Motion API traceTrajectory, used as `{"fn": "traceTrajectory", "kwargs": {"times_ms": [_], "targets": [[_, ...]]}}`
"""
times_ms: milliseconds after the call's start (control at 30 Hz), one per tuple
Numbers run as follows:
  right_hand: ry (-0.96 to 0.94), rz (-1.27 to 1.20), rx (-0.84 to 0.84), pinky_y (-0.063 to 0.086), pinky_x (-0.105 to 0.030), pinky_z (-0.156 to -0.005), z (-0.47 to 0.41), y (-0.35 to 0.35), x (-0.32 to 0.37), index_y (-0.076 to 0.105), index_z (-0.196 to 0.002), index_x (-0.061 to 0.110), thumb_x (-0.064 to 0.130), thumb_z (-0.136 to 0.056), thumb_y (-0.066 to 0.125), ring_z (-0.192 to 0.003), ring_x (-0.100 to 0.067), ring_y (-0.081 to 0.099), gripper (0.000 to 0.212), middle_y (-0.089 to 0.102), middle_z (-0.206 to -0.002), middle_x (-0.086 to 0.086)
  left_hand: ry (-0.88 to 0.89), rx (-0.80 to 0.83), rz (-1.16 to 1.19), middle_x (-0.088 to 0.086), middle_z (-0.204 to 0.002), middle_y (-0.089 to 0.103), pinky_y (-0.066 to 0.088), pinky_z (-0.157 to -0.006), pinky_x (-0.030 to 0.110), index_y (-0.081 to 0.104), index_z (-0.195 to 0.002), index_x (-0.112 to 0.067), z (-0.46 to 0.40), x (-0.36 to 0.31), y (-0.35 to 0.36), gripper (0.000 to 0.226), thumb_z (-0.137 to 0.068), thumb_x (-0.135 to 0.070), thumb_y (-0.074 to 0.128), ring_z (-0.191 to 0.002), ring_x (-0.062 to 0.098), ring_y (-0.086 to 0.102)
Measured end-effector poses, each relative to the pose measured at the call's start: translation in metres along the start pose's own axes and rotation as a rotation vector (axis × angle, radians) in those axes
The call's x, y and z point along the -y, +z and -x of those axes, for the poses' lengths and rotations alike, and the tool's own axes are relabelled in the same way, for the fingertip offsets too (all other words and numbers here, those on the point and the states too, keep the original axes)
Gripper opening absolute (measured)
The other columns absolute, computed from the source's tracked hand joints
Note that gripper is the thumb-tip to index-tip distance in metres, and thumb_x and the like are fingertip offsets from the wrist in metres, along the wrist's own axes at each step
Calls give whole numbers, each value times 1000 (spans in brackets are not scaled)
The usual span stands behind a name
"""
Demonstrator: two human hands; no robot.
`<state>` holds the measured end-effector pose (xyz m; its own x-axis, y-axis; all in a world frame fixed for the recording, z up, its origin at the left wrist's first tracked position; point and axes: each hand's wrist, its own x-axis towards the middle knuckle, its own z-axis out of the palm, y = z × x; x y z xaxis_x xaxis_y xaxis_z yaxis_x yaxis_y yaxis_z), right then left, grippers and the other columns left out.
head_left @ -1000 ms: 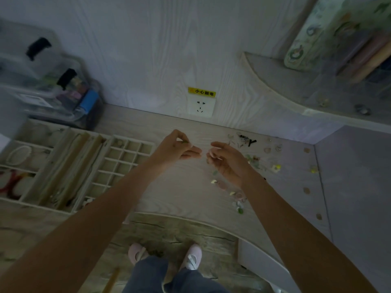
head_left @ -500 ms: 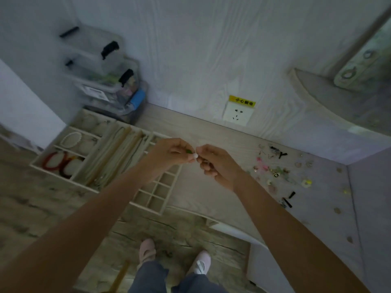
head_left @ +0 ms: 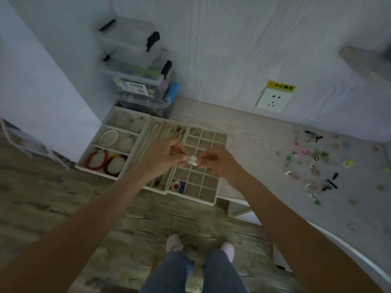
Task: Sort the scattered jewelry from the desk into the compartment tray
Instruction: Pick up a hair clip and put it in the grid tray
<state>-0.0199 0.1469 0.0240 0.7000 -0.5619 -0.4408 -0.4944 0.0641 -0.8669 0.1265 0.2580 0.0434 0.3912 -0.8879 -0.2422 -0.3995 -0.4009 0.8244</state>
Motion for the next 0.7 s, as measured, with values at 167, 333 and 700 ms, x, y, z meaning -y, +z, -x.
{"fn": "traceTrajectory", "kwargs": {"times_ms": [167, 333, 700], "targets": [[-78, 277, -34, 29, -19, -51, -10, 29, -4, 69, -79, 6, 21, -84, 69, -47, -1, 39, 16, 45, -55, 4, -23, 11, -222, -8, -81, 62, 39, -60, 11, 65, -85, -18, 5, 32, -8, 9, -81, -24, 71, -75, 3, 58], [-93, 576, -66, 28, -18, -52, -28, 45, -15, 63, -67, 5, 18, -86, 63, -57, -10, 44, 23, 49, -64, -3, 3, 2, -315, 0, -87, 60, 45, -71, 25, 69, -80, -19, -3, 57, 3, 10, -80, -29, 72, -79, 12, 57], [-95, 729, -275, 47, -29, -70, -43, 63, -37, 56, -72, 19, 28, -77, 73, -86, -19, 59, 20, 62, -89, 0, 201, -69, -650, -1, -102, 52, 47, -82, 31, 72, -88, -13, -12, 67, 25, 18, -80, -29, 71, -91, 15, 55]]}}
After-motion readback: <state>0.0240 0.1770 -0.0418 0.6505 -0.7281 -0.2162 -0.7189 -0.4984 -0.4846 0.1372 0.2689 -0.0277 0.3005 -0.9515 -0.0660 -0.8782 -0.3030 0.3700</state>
